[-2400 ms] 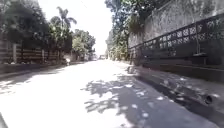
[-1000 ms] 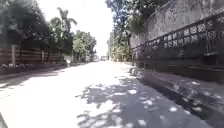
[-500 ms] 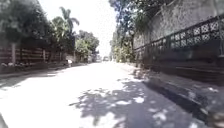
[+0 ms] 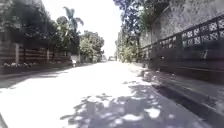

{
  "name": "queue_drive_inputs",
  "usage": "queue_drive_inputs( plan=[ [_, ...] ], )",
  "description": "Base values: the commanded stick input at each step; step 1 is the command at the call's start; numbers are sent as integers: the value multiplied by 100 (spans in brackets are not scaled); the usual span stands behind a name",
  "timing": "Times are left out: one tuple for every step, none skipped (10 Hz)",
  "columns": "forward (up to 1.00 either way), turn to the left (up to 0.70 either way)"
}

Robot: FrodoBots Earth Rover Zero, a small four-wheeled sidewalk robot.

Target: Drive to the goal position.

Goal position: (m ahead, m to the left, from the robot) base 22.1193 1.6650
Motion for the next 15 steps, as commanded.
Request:
queue_drive_inputs(
  plan=[
    [69,0],
    [69,0],
    [69,0],
    [69,0],
    [69,0],
    [69,0],
    [69,-2],
    [69,-2],
    [69,0],
    [69,0],
    [69,0],
    [69,-2],
    [69,-6],
    [69,-11],
    [69,-7]
  ],
)
